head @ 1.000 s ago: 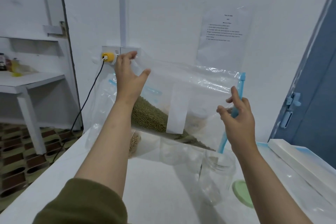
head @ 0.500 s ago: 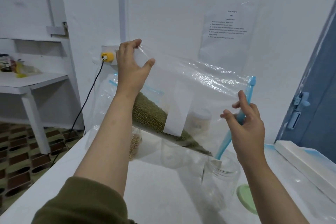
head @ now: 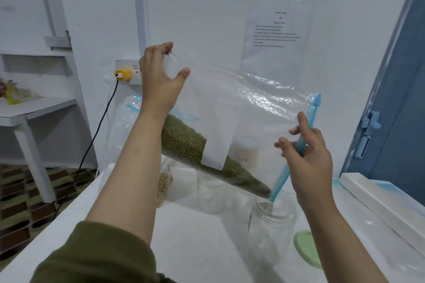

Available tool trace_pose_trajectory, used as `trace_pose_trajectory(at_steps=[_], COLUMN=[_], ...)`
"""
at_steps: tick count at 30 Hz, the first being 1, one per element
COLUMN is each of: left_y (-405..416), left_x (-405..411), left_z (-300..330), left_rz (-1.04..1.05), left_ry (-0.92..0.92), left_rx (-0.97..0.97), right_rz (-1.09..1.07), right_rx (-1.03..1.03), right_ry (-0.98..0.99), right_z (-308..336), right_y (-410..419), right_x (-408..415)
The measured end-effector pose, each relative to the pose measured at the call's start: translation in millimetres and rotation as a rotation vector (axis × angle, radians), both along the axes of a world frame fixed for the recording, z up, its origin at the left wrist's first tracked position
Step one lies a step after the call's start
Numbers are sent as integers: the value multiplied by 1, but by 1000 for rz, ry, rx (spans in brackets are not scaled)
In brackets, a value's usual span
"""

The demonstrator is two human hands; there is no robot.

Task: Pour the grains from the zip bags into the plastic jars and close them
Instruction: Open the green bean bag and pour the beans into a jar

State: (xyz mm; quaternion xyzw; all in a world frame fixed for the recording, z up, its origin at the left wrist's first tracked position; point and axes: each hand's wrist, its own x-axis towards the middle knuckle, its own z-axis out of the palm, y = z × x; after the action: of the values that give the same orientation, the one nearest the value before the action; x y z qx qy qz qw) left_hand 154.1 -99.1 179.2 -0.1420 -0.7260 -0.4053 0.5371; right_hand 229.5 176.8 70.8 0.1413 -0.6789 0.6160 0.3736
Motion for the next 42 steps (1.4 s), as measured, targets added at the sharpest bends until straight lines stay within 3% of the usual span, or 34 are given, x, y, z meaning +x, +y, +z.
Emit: trace_pose_trajectory(at_steps=[42], left_y=[18], left_x=[7], left_z=[-2], left_rz=[-103], left_ry=[20], left_rx=[-33], right_rz=[-8], right_rx=[36], right_ry=[-37], right_z=[-22], right_y=[19], right_x=[-8])
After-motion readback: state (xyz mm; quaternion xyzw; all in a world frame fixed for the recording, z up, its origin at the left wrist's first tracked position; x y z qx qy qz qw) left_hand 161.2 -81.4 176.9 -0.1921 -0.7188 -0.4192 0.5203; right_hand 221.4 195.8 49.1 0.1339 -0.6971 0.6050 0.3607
